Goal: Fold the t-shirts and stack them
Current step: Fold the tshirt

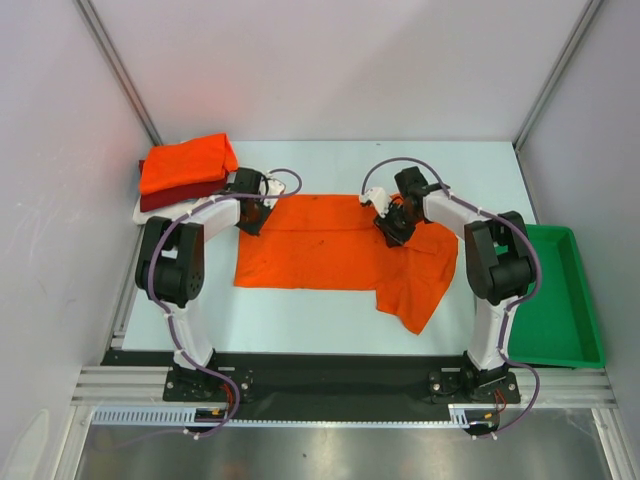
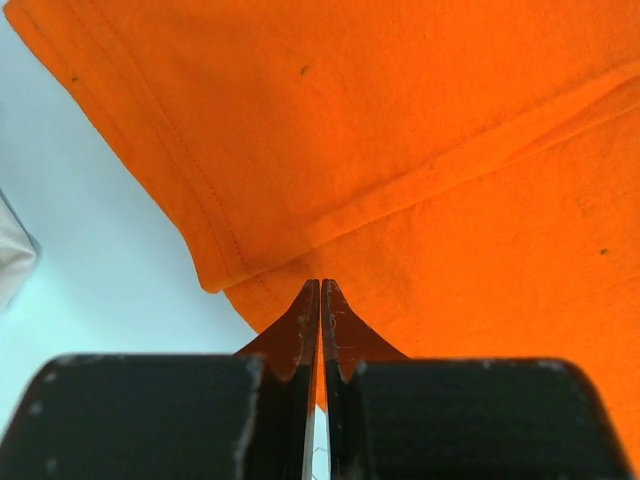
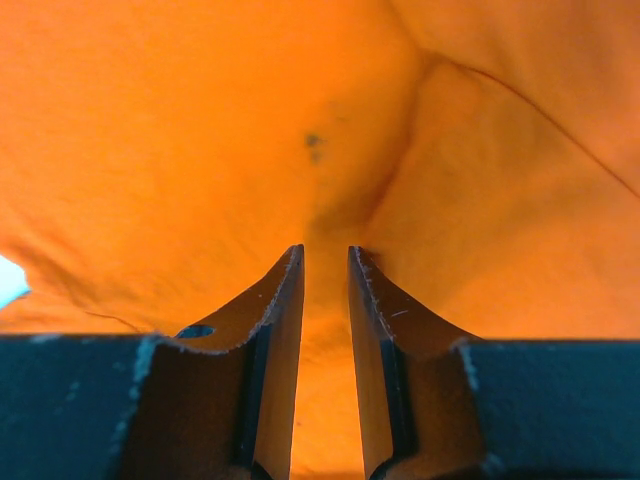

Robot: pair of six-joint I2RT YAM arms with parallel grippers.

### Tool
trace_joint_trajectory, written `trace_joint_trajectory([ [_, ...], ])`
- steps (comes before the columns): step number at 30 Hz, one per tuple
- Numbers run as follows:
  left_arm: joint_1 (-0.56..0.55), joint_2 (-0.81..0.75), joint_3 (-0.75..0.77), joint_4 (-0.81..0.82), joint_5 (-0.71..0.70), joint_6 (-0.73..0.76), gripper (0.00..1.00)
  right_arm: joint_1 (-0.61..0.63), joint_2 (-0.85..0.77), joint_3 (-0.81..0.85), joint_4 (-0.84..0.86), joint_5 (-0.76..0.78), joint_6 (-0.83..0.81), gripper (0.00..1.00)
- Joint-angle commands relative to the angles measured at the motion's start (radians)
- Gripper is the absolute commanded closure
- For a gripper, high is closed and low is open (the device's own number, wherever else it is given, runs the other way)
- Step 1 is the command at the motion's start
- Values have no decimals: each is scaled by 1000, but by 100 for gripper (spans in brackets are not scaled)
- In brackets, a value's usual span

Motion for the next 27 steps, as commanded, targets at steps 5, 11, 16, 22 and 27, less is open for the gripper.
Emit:
trace_joint_trajectory([
  [5,5,6,43,9,26,-27,94,-16,6,48,50,55,9,71],
  [11,5,5,41,8,25,-27,94,-27,4,55,69,69,16,71],
  [16,4,5,41,11,25,-27,94,-35,-25,78,69,80,32,71],
  [22,4,13,58,6,26,-28,94,-35,-60,68,82,108,39,70],
  [27,4,2,52,8,28,-28,94,-20,-103,51,41,56,25,72],
])
